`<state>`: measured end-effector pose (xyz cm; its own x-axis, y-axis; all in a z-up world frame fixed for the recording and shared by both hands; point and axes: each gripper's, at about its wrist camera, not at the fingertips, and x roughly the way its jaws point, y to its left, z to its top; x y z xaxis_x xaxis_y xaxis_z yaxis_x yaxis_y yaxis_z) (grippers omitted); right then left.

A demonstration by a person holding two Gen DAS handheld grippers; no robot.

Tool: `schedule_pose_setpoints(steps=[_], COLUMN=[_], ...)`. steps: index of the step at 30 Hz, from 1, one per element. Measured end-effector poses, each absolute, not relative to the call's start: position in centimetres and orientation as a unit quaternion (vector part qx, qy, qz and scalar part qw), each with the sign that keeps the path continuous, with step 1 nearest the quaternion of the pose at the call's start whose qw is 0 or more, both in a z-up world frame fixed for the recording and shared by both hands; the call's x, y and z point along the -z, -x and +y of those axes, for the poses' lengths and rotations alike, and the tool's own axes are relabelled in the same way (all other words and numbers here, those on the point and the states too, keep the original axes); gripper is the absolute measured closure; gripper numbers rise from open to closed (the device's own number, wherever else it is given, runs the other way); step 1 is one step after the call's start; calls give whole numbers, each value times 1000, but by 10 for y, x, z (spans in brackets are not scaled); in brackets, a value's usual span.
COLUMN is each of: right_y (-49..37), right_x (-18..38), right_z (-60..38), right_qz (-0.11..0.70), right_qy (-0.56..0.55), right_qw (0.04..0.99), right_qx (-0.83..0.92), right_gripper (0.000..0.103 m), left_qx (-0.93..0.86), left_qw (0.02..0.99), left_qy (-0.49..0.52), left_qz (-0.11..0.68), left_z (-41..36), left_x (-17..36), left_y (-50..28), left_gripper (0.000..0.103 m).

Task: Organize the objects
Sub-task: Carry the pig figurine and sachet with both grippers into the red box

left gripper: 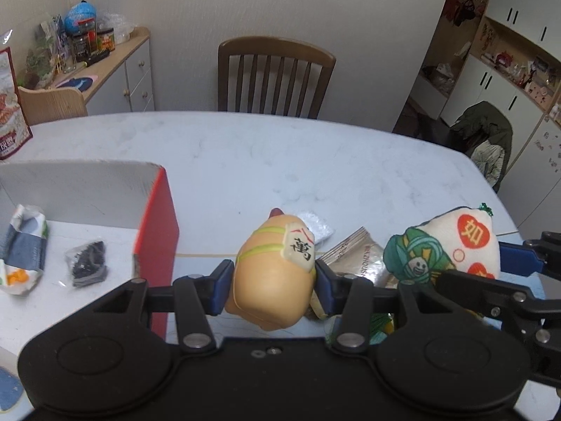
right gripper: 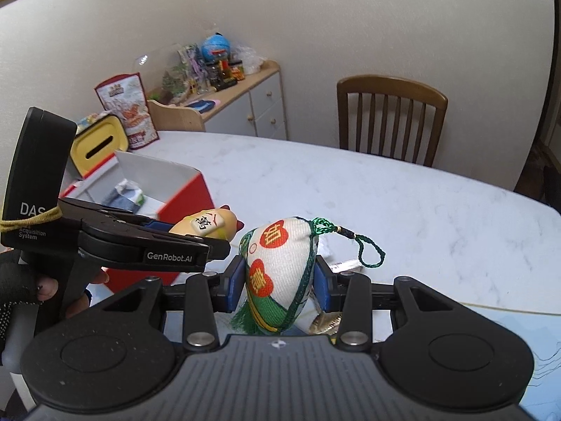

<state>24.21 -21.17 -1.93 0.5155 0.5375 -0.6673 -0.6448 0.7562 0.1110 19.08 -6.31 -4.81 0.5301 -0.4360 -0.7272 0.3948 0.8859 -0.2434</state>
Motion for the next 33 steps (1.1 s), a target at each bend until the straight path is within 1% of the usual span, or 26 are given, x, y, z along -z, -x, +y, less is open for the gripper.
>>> schedule_pose_setpoints(steps=[12,25,33], right_y=[-214,-199,-196], right_x=[-30,-51,-48], right_z=[-174,-83,-22], right_qz=[329,309,306], right_qy=[89,100,109], right_qw=[868,864,857], right_qx=[-362,-384,-400], right_gripper=[63,63,63], left_qx=[252,221,195], left_qw=[879,892,897], left_qy=[30,31,26], left_qz=[404,394,395], left_z=[-3,85,134], left_x=[14,8,14], left_y=[-187,-213,-238], left_gripper=[56,56,56])
